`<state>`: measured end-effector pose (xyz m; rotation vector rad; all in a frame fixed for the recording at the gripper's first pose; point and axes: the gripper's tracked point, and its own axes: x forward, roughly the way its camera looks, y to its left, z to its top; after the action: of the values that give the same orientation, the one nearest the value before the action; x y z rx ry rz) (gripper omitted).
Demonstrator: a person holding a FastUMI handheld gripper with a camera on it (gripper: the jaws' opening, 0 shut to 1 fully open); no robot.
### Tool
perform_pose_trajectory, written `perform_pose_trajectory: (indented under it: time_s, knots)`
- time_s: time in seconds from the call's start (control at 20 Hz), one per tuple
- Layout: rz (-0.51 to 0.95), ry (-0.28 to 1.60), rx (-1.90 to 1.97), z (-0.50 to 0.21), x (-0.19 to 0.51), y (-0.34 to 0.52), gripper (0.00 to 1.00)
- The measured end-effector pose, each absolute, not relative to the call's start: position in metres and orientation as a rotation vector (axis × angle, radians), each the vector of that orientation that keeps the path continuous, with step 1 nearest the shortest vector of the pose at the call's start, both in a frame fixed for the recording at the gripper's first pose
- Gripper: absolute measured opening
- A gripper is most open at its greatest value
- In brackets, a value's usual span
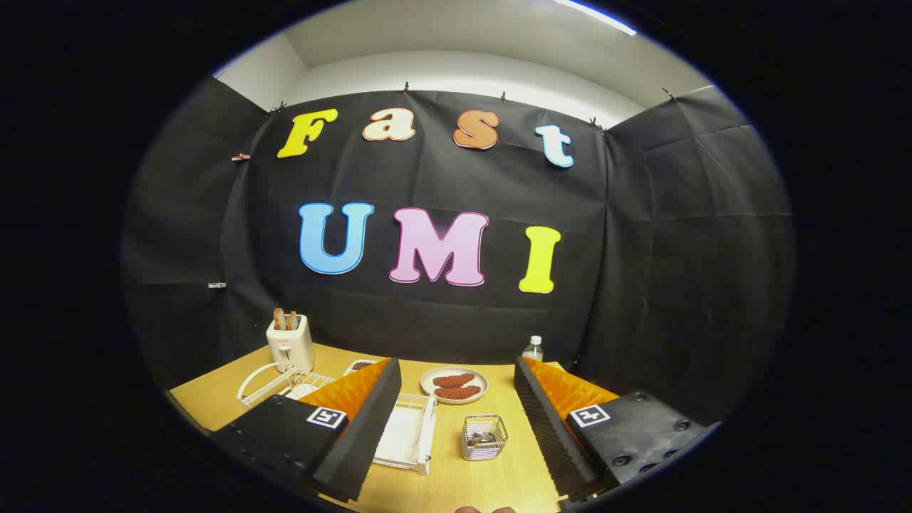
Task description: Take the plate from the dish rack, then take the spoon from the basket and place it into the plate.
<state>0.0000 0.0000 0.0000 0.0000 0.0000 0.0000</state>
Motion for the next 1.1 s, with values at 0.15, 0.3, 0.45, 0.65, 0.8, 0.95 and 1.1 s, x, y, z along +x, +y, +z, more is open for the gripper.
perform_pose_trajectory:
  time_s: [0.15,0.3,0.45,0.65,0.8,0.95,1.1]
  knots:
    - [-0.006,0.017,0.012,-0.006,0.005,0.005,0.98]
    - [-0.018,0.026,0.024,-0.008,0.004,0.008,0.98]
    - [-0.023,0.032,0.012,-0.012,0.001,0.01,0.98]
    - [-0.029,0.05,0.016,-0.017,0.0,0.013,0.98]
    - [-0.037,0.059,0.018,-0.018,0.002,0.015,0.97]
    - [-0.042,0.07,0.013,-0.02,0.007,0.016,0.98]
    - [-0.042,0.086,0.014,-0.022,0.014,0.02,0.97]
